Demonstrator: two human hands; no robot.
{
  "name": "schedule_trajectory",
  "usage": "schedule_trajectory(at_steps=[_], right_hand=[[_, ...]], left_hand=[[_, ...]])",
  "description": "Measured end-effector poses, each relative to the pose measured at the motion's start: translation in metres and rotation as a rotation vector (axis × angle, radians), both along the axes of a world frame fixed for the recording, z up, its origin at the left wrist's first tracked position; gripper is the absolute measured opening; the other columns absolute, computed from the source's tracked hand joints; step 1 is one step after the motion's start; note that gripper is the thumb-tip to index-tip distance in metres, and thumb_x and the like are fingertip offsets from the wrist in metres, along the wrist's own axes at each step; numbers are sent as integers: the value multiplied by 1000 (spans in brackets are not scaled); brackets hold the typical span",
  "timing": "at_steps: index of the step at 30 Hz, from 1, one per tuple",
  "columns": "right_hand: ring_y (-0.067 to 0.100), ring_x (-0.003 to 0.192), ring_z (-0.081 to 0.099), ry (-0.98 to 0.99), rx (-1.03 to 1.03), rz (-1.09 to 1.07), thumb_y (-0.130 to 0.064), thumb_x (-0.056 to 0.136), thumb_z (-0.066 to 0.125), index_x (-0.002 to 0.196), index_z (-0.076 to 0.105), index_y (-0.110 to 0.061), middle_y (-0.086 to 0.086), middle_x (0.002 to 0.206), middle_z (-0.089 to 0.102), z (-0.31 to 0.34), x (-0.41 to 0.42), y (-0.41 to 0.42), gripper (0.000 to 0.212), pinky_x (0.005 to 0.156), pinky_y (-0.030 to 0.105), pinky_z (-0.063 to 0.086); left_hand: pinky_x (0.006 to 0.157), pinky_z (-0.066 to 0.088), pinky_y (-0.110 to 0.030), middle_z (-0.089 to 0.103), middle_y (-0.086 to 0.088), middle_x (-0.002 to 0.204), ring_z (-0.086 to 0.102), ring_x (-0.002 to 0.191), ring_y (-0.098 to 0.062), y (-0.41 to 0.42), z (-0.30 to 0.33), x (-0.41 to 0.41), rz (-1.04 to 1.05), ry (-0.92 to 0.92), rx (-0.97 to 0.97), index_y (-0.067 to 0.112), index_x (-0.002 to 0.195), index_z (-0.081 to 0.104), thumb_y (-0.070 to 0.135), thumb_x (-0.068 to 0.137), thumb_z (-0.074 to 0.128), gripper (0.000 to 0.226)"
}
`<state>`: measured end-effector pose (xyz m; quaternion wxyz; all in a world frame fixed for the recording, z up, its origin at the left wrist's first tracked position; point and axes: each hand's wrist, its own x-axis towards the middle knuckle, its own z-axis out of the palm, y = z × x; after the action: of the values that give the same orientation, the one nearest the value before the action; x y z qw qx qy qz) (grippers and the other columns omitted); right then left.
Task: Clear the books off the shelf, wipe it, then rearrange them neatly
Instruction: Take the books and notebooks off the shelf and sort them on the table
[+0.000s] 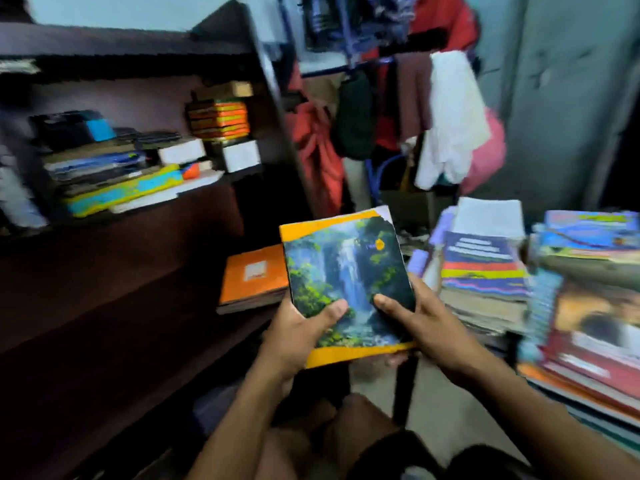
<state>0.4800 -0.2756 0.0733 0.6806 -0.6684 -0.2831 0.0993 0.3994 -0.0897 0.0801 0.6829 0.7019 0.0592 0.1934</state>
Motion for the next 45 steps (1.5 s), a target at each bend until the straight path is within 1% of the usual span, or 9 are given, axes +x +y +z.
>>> schedule_trajectory(at_steps=[5, 12, 16, 19, 23, 28, 33, 40, 45], right_hand=[[8, 72, 72, -66, 88, -233, -17, 97, 65, 117, 57, -13, -11, 87, 75, 60, 25, -91, 21, 47, 28, 55], [22, 68, 72, -63, 201, -644, -30, 96, 69, 113, 55, -14, 11, 102, 72, 91, 65, -205, 27, 36, 23, 44], [21, 68, 69, -69, 108, -776, -32, 95, 70, 114, 52, -14, 10, 105, 67, 93, 75, -260, 32, 36, 30, 50], [19, 64, 66, 27, 20, -800, -31, 96, 69, 116, 54, -11, 10, 106, 67, 86, 79, -289, 32, 36, 27, 48], [21, 58, 70, 237, 72, -669, -24, 101, 62, 110, 64, -11, 15, 95, 75, 57, 61, -300, 16, 35, 24, 46], [23, 59, 71, 464, 184, -579, -28, 102, 59, 116, 64, -12, 6, 90, 78, 19, 33, -289, 23, 35, 25, 48], [25, 88, 76, 510, 240, -458, -18, 102, 58, 116, 65, -13, 7, 110, 77, 8, 26, -281, 17, 66, 41, 63], [1, 126, 41, -83, -375, -761, -26, 92, 71, 149, 37, -25, -13, 136, 46, 12, 7, -276, 66, 104, 24, 31], [-6, 140, 36, -258, -258, -514, -38, 85, 68, 150, 36, -27, -12, 150, 45, 30, -5, -221, 73, 117, 24, 30]], left_hand=[[91, 58, -43, 73, 2, 123, 70, 112, -21, -81, 52, 44, -162, -72, 31, 29, 133, 55, 30, 83, 73, 53], [82, 59, -37, 68, 5, 124, 70, 110, -18, -184, 51, 100, -282, -72, 181, 36, 153, 35, 41, 81, 72, 81], [98, 53, -31, 63, 22, 128, 63, 116, -2, -228, 23, 113, -446, 21, 628, 63, 136, 34, 46, 84, 75, 69], [95, 49, -27, 66, 11, 131, 62, 120, -13, -248, 6, 121, -493, -3, 1141, 54, 143, 43, 41, 90, 71, 62], [89, 52, -30, 71, 15, 116, 68, 104, -10, -254, 9, 127, -287, -33, 988, 34, 135, 55, 39, 90, 71, 48], [106, 48, -30, 60, 30, 131, 60, 120, 3, -254, 9, 123, -429, 124, 488, 43, 156, 26, 39, 73, 83, 101], [110, 47, -33, 54, 19, 147, 52, 132, -1, -243, -5, 123, -378, 95, 713, 37, 158, 30, 47, 74, 85, 101], [97, 45, -34, 65, -7, 133, 57, 125, -26, -260, -3, 121, -362, 53, 1076, 17, 150, 45, 25, 88, 75, 70], [87, 55, -40, 72, 5, 121, 69, 106, -20, -224, 20, 100, -284, -36, 1077, 40, 139, 49, 38, 87, 70, 55]])
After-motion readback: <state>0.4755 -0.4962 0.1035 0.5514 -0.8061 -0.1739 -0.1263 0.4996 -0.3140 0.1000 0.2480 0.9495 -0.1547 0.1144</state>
